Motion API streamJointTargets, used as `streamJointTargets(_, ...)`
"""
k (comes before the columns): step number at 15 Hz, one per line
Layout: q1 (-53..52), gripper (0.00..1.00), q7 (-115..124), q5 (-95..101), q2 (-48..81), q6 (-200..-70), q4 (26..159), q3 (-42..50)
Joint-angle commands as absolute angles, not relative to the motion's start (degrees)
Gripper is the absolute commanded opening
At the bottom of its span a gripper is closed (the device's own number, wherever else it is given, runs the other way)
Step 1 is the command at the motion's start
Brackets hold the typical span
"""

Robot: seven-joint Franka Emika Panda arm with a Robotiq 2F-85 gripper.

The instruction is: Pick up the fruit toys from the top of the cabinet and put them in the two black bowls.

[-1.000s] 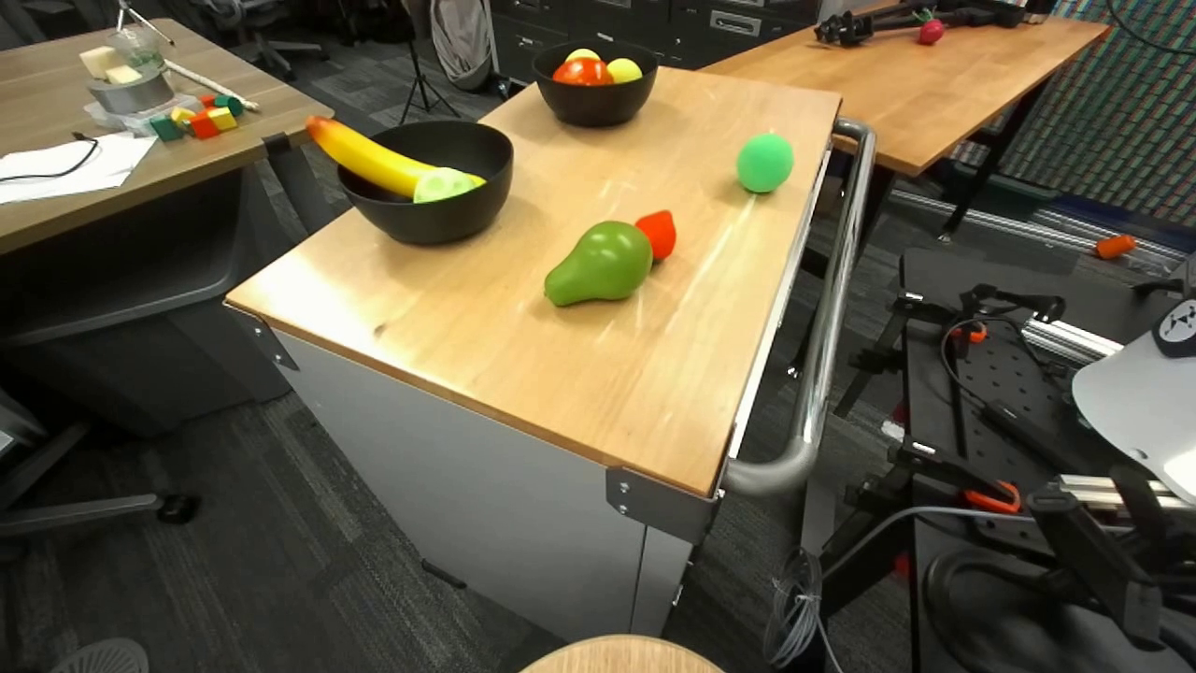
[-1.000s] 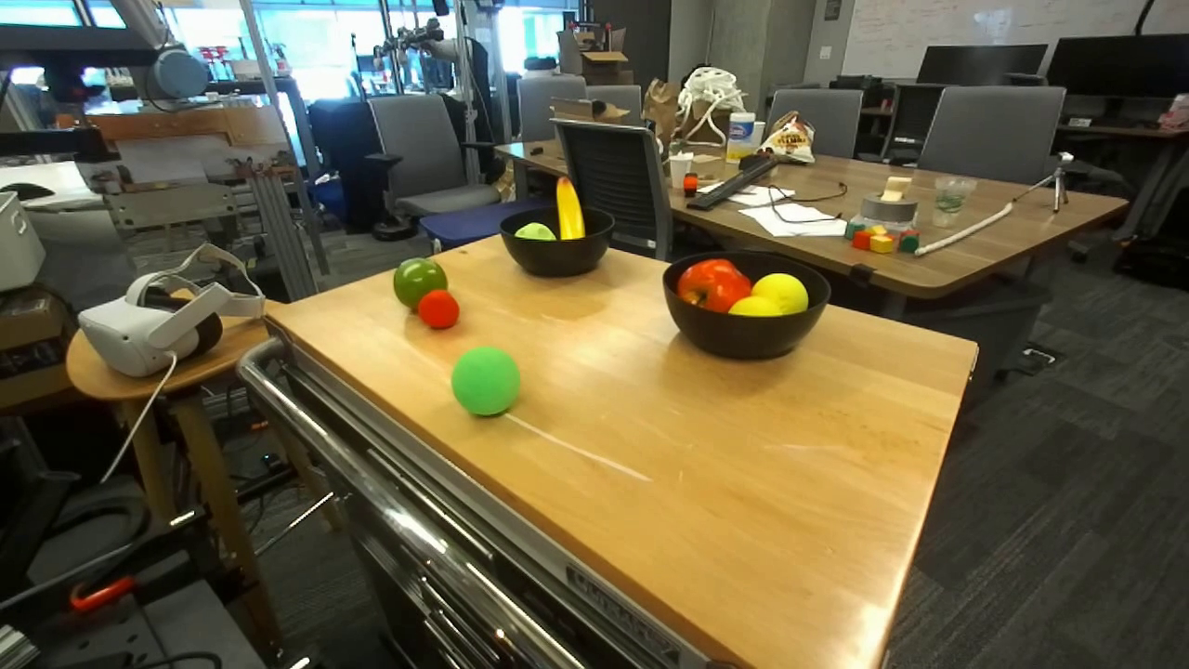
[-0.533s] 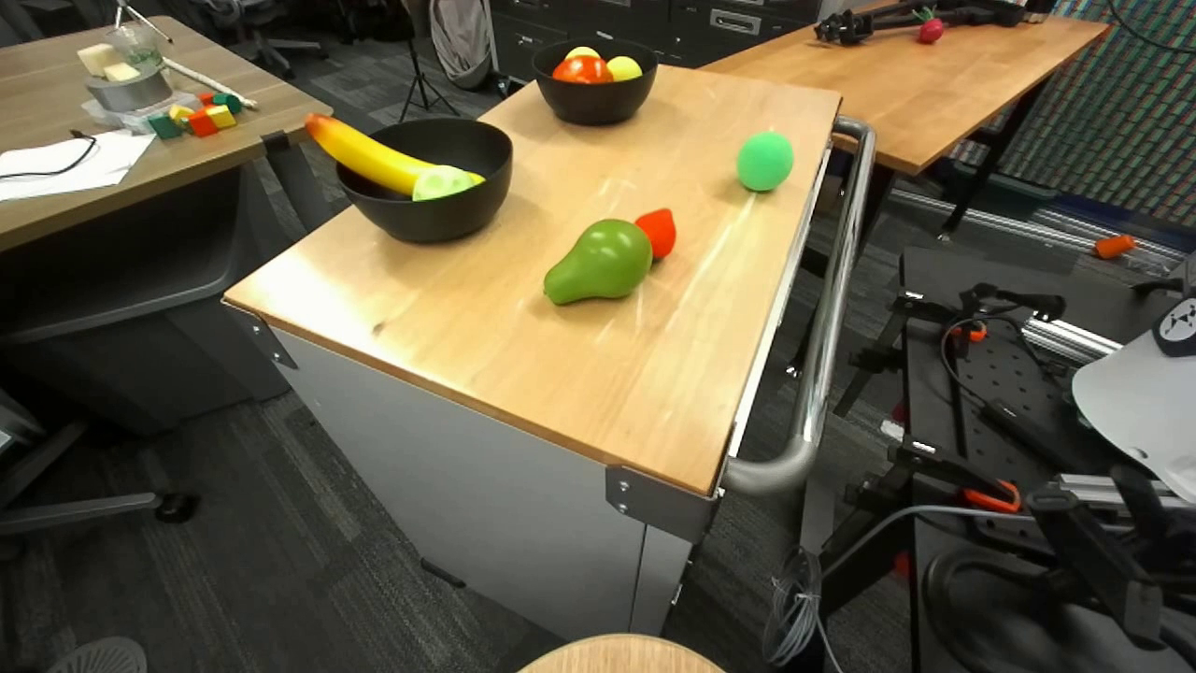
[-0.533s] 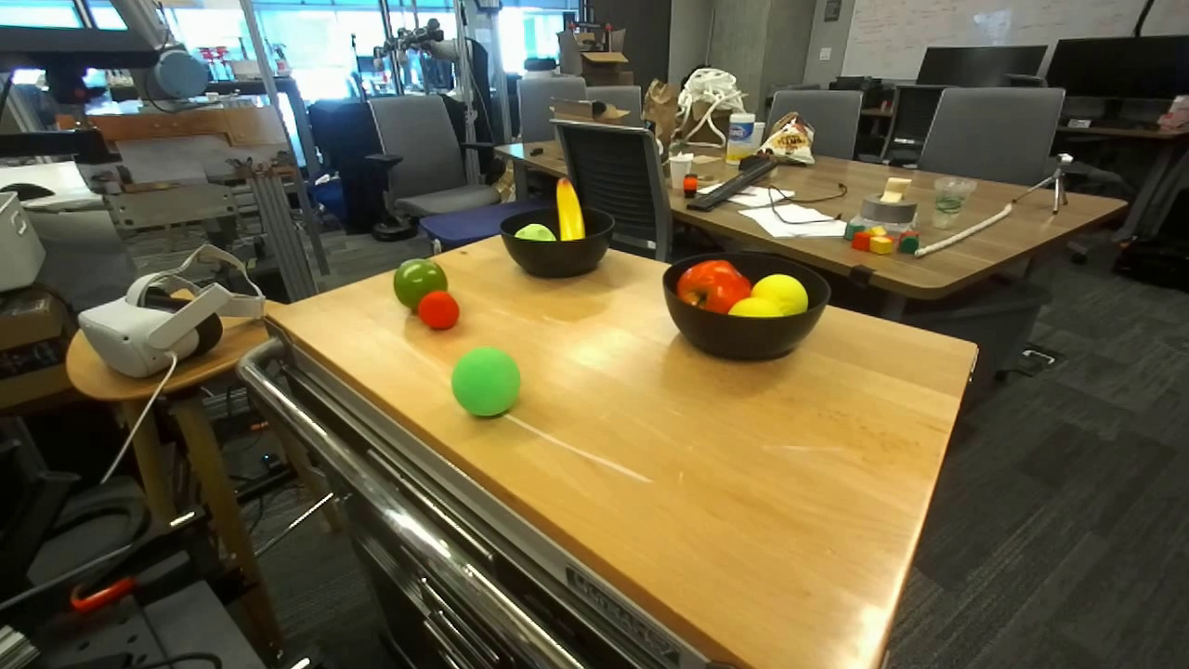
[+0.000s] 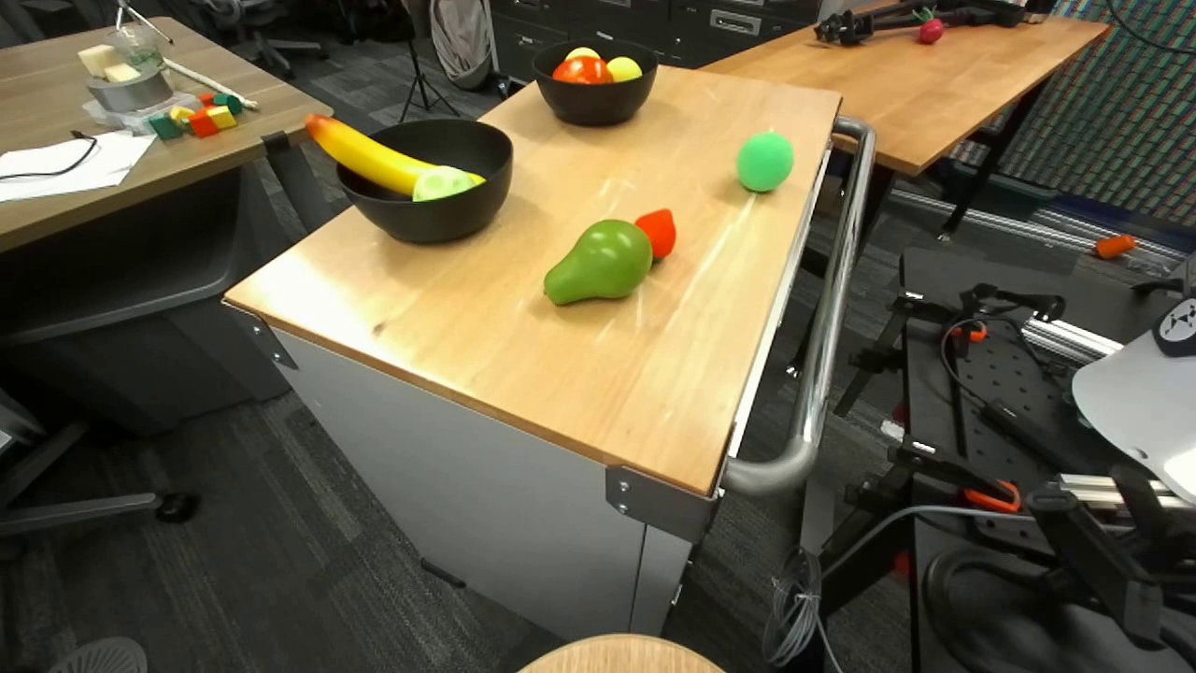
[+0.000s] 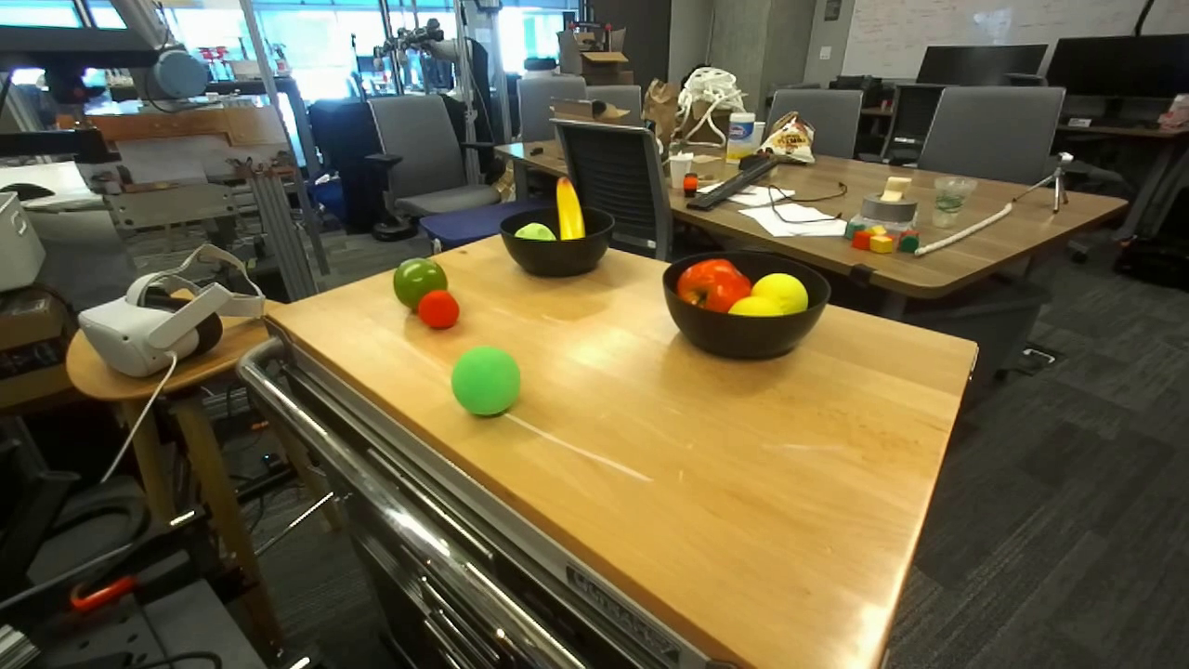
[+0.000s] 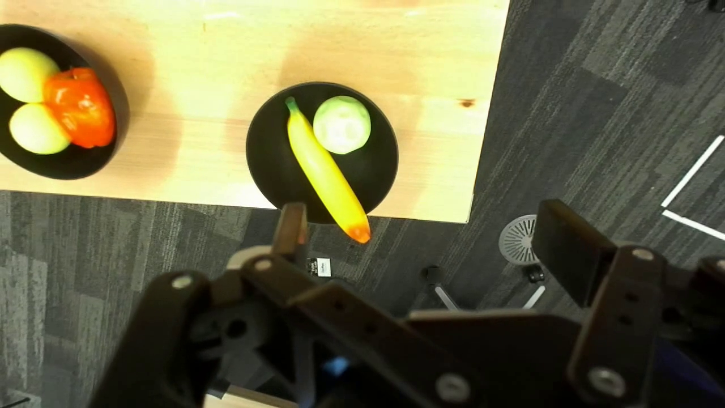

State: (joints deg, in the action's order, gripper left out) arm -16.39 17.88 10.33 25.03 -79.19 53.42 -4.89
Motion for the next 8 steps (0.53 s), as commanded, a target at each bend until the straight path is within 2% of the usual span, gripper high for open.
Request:
streamJointTargets(1,-17.01,1.00,18.76,12.16,23.16,-83.05,56.97,-4.66)
streamJointTargets(8,-14.47,1.00,25.25,2.90,10.19,-82.96,77.85,-4.85)
